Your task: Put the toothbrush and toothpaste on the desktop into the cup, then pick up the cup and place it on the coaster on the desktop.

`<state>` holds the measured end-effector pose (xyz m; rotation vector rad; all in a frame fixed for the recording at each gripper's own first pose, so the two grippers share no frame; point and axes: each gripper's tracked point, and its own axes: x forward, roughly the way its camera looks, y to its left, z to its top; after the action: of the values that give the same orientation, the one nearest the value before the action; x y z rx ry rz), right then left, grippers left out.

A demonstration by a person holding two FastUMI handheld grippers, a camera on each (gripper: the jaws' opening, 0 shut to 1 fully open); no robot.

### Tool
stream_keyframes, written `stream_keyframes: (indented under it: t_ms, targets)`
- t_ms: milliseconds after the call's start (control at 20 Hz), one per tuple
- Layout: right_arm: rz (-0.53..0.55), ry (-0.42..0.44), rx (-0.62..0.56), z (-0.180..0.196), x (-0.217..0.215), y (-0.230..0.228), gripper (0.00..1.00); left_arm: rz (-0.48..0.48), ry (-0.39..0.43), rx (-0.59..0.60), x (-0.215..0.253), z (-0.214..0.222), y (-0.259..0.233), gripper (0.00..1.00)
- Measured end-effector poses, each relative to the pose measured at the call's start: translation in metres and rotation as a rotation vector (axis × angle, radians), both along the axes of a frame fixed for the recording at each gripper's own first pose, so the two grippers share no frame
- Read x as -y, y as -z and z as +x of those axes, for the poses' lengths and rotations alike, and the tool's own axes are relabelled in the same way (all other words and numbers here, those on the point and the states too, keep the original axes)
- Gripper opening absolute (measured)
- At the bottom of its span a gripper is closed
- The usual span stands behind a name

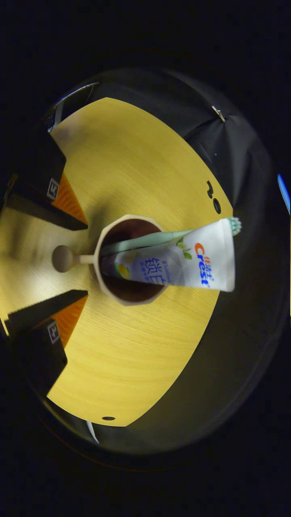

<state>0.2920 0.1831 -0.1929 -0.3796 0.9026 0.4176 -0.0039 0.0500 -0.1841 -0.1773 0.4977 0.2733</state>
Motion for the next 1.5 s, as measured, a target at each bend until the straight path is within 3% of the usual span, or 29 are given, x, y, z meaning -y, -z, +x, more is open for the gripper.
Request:
stream_keyframes:
  t_ms: [50,200,400,550,700,1150,1500]
  targets:
    - [0.016,0.008,0.028,-0.007,0.007,-0.011,1.00,0.003,0.008,0.014,0.001,0.000,-0.008,0.98]
    - [0.100,0.043,0.111,-0.036,0.023,-0.055,0.99,0.020,0.043,0.068,0.008,-0.001,-0.033,0.98]
    - [0.160,0.050,0.273,-0.095,0.050,-0.115,0.99,0.046,0.081,0.155,0.017,0.010,-0.075,0.98]
    - [0.271,0.102,0.346,-0.149,0.065,-0.158,0.99,0.089,0.136,0.228,0.030,0.012,-0.117,0.98]
    - [0.308,0.151,0.437,-0.198,0.085,-0.186,0.99,0.105,0.205,0.313,0.054,0.009,-0.159,0.97]
    - [0.382,0.340,0.690,-0.314,0.136,-0.201,1.00,0.086,0.224,0.489,0.076,-0.036,-0.216,0.98]
    - [0.422,0.352,0.785,-0.336,0.135,-0.209,1.00,0.076,0.265,0.494,0.077,-0.051,-0.209,0.98]
